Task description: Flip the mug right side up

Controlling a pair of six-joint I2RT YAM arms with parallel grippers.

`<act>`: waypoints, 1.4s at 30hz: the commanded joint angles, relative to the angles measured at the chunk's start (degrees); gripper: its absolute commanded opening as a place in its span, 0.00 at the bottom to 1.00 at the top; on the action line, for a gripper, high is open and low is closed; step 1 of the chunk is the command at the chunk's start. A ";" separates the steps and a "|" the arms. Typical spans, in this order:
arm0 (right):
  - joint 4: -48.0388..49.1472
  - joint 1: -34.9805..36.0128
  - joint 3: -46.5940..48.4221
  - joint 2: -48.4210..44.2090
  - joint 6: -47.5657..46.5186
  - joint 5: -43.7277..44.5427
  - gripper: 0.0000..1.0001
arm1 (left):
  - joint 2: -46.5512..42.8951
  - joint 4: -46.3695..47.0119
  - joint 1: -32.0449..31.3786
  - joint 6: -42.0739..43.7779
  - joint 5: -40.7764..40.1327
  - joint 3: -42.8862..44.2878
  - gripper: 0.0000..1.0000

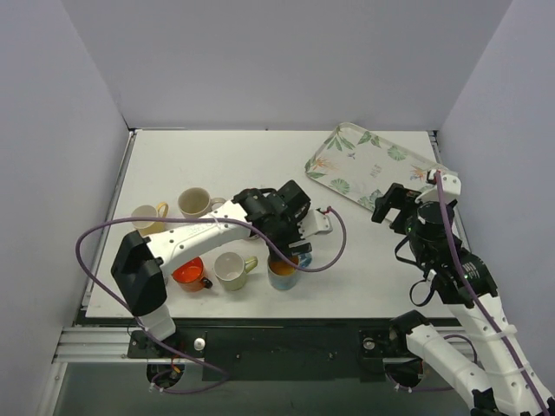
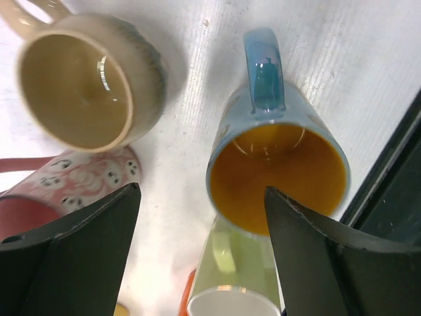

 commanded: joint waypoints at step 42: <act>26.79 -7.93 -32.83 -1.44 -1.41 19.61 0.92 | -49.59 63.66 64.27 -27.71 -11.28 -50.57 0.91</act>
